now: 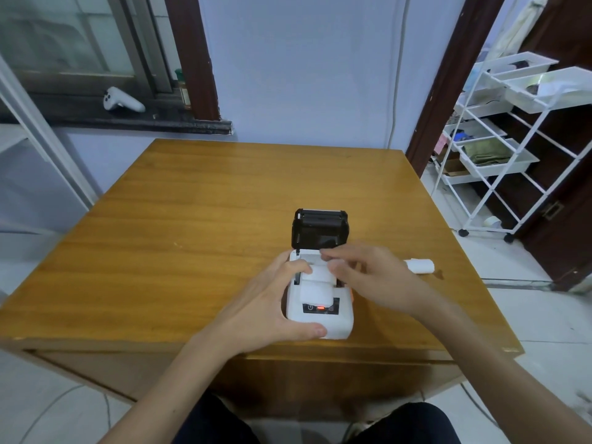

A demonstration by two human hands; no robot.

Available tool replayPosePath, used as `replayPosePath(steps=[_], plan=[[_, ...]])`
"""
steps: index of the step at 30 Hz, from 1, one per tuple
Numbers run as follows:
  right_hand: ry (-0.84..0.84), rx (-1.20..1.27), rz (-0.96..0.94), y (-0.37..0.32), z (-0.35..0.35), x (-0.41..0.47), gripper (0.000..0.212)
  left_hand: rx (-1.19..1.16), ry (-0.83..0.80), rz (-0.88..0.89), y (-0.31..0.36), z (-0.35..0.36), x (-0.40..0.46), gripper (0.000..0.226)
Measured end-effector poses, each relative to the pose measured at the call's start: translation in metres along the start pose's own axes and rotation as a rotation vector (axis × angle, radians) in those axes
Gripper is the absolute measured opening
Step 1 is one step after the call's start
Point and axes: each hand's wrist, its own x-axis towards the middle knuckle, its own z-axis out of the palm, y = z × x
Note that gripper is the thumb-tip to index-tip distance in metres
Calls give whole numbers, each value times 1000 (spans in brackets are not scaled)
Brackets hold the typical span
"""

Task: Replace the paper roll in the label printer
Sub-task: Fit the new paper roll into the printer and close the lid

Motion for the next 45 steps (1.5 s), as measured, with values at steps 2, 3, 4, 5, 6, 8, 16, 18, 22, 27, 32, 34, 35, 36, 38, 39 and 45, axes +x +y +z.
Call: replayPosePath(steps=[2,3,4,5,6,8,16,18,22,27,32,34,35,36,38,39,45], plan=[[358,199,61,0,-1,-4,28,10,3,-8,-1,0,0,75],[502,273,106,1,-3,-4,31,17,4,-11,-1,1,0,76],[592,329,145,2,-6,-2,31,22,2,-13,-1,2,0,78],[620,377,168,3,-8,1,29,27,-2,-14,-1,2,0,80],[588,417,177,2,-10,5,29,31,-4,-15,-1,3,0,80],[416,480,181,4,-8,14,38,33,-5,-19,-2,3,1,80],[318,637,98,-6,9,17,31,32,9,10,-5,3,-1,78],[347,600,50,-4,12,11,25,40,9,7,-6,4,0,77],[330,565,14,0,20,-2,22,72,21,15,-9,5,-1,77],[314,595,28,0,23,-5,25,90,153,142,-10,7,-5,71],[286,607,17,3,25,-8,29,71,191,165,-7,7,-6,63],[279,618,14,4,26,-9,30,56,187,149,-6,6,-7,66],[279,624,16,4,26,-9,30,48,180,136,-5,6,-7,69],[280,629,19,4,27,-9,31,40,173,123,-5,5,-8,73],[281,632,18,5,28,-9,31,11,168,100,-5,5,-8,81],[278,634,18,5,28,-10,31,-9,167,84,-5,5,-8,88],[308,628,39,8,34,-13,23,26,84,37,-9,6,-1,98]])
